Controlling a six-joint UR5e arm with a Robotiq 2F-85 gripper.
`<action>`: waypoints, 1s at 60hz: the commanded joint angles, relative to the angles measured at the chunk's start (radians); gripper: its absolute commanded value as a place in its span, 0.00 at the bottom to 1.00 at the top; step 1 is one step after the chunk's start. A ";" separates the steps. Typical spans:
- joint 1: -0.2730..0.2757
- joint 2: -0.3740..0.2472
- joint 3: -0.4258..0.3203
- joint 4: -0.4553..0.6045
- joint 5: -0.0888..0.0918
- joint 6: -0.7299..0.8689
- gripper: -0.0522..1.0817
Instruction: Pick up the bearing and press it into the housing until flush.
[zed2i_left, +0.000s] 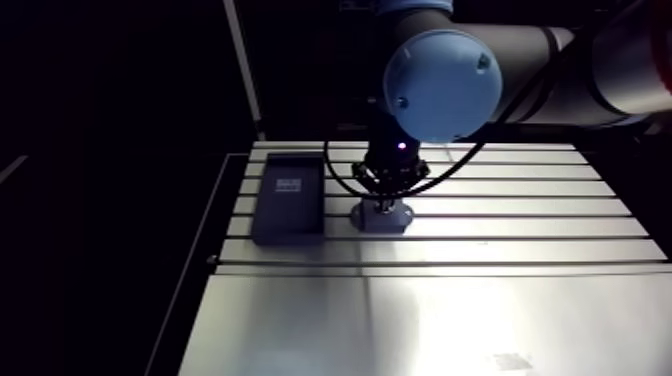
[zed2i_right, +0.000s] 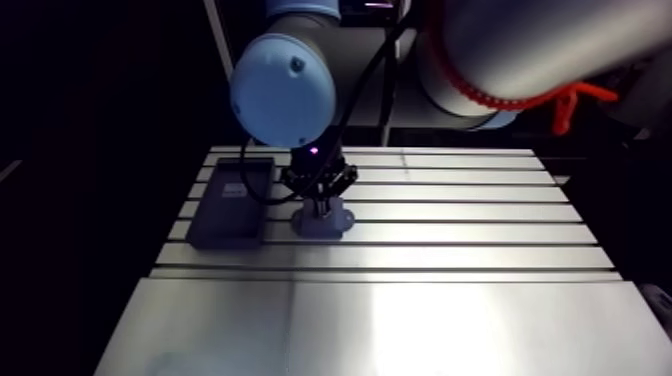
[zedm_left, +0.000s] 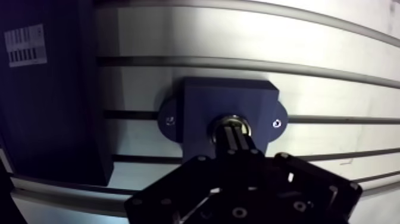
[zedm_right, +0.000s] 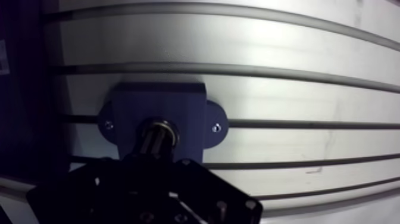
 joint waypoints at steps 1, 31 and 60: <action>0.000 0.000 0.000 -0.009 0.001 -0.001 0.97; 0.002 0.004 0.001 -0.009 0.004 -0.001 0.97; 0.000 0.004 0.004 -0.009 0.001 -0.001 0.97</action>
